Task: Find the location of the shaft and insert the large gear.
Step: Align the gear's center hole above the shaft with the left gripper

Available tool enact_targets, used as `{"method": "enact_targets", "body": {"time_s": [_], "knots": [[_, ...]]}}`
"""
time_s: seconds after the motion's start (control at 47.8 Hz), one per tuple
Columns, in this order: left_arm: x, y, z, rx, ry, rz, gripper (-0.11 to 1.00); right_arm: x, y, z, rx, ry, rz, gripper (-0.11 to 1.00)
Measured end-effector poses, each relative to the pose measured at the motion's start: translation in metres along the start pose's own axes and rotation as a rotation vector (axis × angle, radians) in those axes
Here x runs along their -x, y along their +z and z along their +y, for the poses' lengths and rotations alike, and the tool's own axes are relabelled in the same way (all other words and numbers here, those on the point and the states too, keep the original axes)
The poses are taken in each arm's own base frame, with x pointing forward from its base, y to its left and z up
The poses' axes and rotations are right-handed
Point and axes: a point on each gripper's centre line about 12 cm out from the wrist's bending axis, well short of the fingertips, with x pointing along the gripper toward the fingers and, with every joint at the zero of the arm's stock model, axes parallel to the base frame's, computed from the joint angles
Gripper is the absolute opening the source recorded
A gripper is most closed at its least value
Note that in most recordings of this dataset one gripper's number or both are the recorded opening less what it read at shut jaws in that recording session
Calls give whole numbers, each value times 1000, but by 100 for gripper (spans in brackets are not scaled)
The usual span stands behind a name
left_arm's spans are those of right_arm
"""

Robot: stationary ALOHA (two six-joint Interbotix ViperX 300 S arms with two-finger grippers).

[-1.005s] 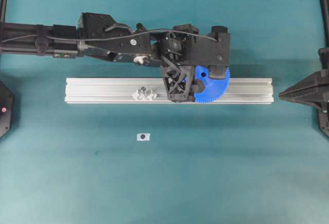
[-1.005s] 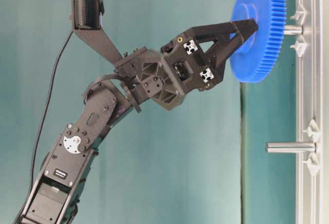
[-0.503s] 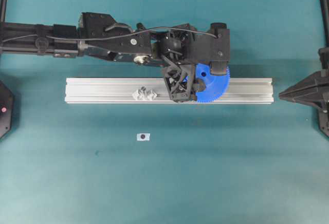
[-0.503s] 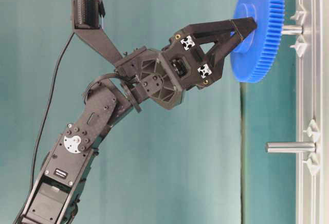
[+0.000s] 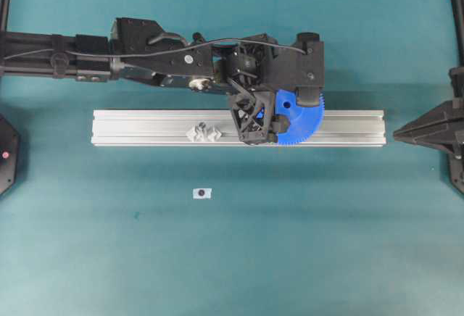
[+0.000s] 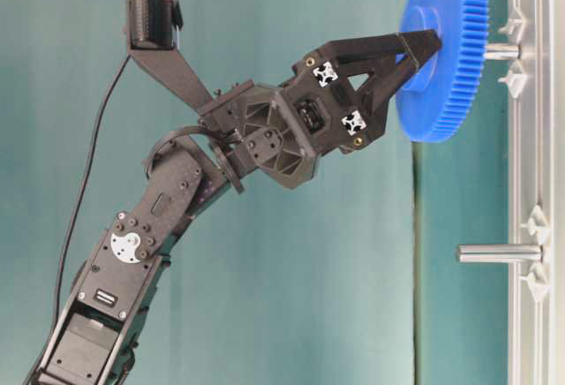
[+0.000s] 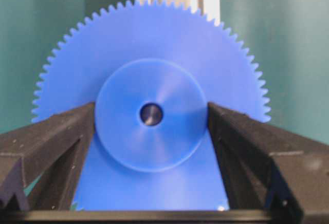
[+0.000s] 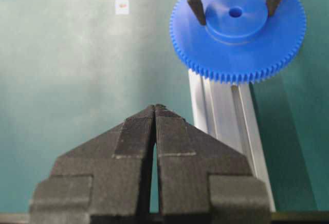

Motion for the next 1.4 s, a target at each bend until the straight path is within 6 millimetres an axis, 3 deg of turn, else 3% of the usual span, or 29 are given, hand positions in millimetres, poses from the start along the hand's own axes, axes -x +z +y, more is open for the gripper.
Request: {"method": "enact_targets", "body": {"time_s": [0.879,1.403], "knots": [[3,7,1,53,0,-8,94,0,-1,0,1,1,0,3],[15,30,6,52,5,-18,93,0,-2,0,0,0,2,3]]}}
